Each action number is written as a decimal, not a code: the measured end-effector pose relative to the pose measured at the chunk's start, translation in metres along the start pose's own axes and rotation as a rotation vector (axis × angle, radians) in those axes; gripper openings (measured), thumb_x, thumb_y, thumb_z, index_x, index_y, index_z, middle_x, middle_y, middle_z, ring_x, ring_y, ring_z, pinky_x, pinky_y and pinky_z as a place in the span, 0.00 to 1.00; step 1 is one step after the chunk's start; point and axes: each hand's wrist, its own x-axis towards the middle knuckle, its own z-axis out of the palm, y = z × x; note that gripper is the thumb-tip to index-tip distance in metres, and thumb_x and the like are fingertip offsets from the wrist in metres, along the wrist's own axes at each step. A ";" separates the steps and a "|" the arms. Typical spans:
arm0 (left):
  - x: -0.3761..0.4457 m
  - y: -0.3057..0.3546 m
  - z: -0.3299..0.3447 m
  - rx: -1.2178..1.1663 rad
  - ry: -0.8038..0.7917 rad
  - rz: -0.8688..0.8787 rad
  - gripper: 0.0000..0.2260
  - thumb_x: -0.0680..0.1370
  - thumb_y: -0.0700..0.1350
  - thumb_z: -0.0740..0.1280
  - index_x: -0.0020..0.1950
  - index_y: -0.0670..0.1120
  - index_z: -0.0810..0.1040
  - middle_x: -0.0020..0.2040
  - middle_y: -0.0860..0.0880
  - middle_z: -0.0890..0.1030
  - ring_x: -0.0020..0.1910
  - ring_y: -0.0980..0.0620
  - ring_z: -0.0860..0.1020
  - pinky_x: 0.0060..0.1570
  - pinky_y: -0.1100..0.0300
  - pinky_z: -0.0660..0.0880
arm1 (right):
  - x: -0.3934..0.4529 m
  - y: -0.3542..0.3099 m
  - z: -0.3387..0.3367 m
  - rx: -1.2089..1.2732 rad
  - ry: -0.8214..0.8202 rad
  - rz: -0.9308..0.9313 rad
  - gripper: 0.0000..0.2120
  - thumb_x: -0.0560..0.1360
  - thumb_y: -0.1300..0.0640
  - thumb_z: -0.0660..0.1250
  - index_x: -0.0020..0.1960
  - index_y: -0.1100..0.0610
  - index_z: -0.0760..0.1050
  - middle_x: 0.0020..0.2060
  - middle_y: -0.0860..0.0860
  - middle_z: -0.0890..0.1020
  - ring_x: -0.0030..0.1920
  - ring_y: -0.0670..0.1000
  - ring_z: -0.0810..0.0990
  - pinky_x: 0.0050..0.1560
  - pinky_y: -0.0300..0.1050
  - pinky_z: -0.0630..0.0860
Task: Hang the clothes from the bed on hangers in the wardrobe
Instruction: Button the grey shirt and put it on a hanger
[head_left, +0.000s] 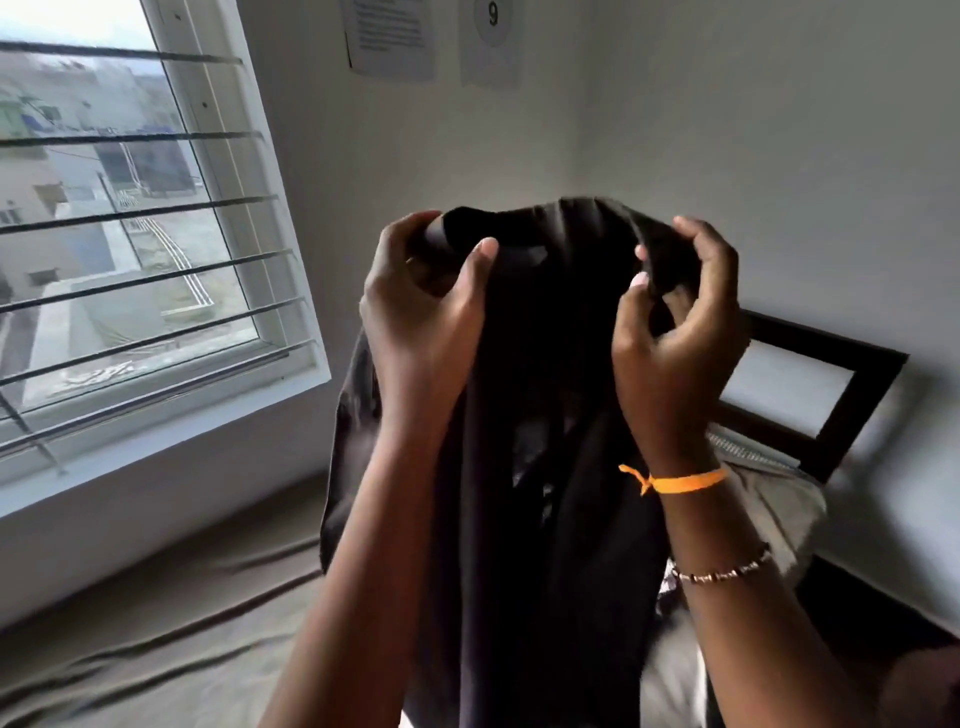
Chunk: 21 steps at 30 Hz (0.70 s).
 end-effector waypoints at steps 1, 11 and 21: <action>0.010 -0.017 0.011 0.063 -0.004 0.007 0.17 0.70 0.47 0.73 0.57 0.46 0.77 0.45 0.60 0.80 0.45 0.65 0.79 0.52 0.67 0.75 | 0.003 0.018 0.013 -0.061 -0.040 -0.013 0.23 0.71 0.63 0.62 0.66 0.65 0.69 0.61 0.56 0.77 0.58 0.55 0.78 0.56 0.53 0.77; -0.169 -0.301 0.011 0.965 -1.282 -0.738 0.38 0.76 0.48 0.66 0.77 0.57 0.44 0.76 0.45 0.59 0.71 0.36 0.63 0.69 0.44 0.62 | -0.191 0.249 0.006 -0.505 -1.322 0.756 0.31 0.75 0.63 0.63 0.76 0.59 0.56 0.72 0.60 0.64 0.71 0.57 0.65 0.68 0.41 0.59; -0.352 -0.379 -0.028 1.091 -1.439 -1.017 0.29 0.75 0.51 0.67 0.73 0.51 0.59 0.69 0.46 0.61 0.65 0.39 0.66 0.58 0.46 0.69 | -0.392 0.311 -0.091 -0.574 -1.535 1.057 0.15 0.74 0.68 0.62 0.59 0.62 0.77 0.65 0.60 0.66 0.64 0.60 0.71 0.67 0.44 0.62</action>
